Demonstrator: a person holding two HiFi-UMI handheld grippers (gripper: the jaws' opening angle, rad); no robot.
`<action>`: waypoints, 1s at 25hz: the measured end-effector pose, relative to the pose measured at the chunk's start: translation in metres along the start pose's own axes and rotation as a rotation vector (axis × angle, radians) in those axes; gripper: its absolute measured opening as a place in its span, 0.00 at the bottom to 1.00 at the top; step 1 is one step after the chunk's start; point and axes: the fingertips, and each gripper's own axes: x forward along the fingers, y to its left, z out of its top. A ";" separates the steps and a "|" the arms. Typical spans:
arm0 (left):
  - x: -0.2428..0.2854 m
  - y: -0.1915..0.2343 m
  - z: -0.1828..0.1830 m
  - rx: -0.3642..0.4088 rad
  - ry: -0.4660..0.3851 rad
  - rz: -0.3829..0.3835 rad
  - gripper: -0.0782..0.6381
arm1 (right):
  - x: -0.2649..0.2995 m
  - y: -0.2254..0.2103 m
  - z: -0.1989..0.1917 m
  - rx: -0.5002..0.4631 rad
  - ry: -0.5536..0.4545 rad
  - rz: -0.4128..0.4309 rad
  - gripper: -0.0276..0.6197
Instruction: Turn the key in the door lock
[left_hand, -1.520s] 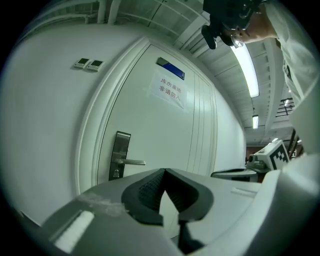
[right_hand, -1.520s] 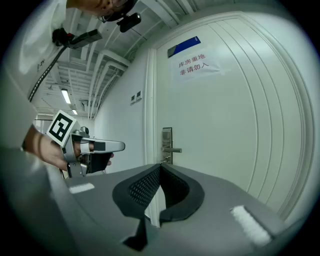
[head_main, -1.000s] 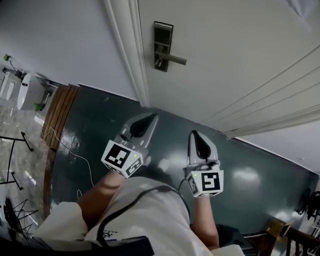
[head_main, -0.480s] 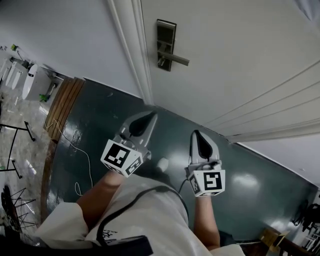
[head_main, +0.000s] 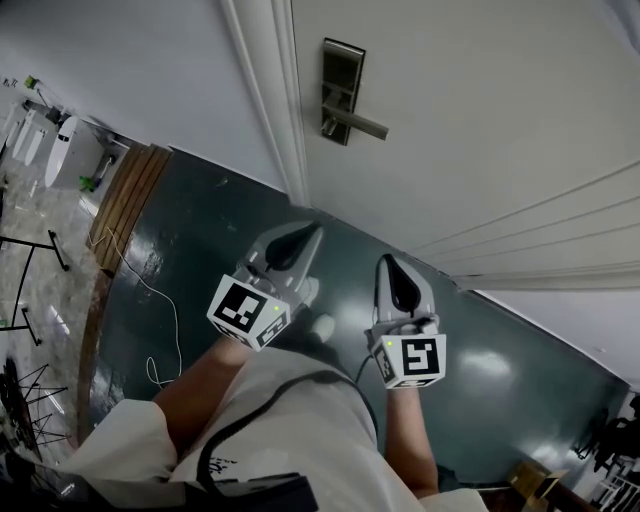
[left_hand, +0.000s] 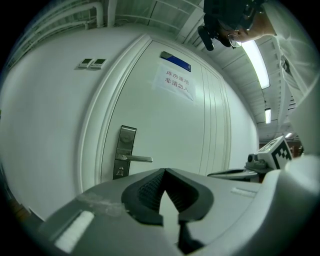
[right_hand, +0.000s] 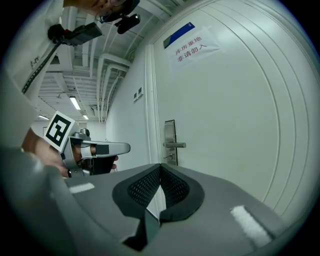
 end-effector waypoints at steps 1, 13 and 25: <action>0.003 0.003 0.000 -0.002 -0.001 -0.002 0.12 | 0.005 0.000 0.001 -0.004 0.004 0.002 0.05; 0.039 0.048 0.004 -0.026 0.011 -0.045 0.12 | 0.067 0.006 0.017 -0.041 0.030 0.024 0.06; 0.071 0.094 0.000 0.019 0.017 -0.080 0.12 | 0.123 0.000 0.026 -0.061 0.041 -0.016 0.05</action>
